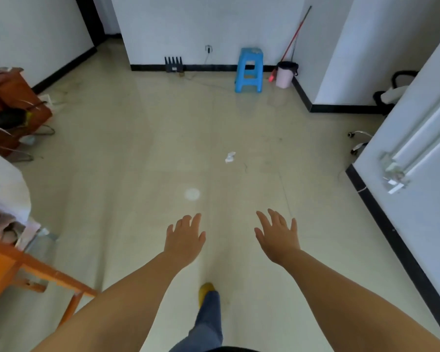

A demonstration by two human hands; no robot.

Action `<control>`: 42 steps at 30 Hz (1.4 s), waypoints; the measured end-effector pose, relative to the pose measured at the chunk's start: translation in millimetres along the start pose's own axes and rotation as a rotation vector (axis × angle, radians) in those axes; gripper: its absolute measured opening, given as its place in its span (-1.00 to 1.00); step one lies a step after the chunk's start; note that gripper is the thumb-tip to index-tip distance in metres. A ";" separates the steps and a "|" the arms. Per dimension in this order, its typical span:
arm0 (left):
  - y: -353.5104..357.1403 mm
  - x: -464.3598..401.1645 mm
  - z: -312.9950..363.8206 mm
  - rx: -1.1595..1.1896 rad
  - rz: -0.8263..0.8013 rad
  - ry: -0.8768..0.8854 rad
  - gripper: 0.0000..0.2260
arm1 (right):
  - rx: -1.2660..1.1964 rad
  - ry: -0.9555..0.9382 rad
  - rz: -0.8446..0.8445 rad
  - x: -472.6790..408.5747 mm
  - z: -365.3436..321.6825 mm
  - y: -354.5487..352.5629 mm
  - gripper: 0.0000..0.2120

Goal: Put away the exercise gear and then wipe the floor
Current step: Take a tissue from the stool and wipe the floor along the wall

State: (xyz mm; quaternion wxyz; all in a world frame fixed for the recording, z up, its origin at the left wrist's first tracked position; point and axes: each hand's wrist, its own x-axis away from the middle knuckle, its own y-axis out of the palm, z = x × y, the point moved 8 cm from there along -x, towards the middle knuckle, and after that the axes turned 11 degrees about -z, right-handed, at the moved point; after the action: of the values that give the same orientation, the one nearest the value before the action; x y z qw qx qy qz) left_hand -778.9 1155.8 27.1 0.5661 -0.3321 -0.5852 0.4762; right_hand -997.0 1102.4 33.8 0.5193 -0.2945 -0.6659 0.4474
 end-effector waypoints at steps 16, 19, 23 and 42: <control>-145.8 -439.8 94.7 -0.138 0.002 0.232 -0.51 | -0.124 0.198 -0.042 -364.1 124.6 -162.1 -0.50; -173.3 -522.4 106.4 -0.050 0.046 0.158 -0.51 | -0.111 0.145 -0.061 -442.0 153.1 -200.8 -0.50; -212.7 -614.7 134.8 -0.058 0.084 0.161 -0.52 | -0.092 0.159 -0.051 -534.5 206.9 -260.3 -0.50; -408.1 -1094.8 164.9 -0.001 -0.040 0.122 -0.54 | -0.191 0.094 -0.017 -992.0 270.5 -497.6 -0.52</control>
State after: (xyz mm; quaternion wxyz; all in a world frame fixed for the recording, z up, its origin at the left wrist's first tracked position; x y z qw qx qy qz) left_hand -727.5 -22.9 44.5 0.6097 -0.3491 -0.5565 0.4435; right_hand -934.4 -38.1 41.6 0.5232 -0.3575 -0.6831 0.3632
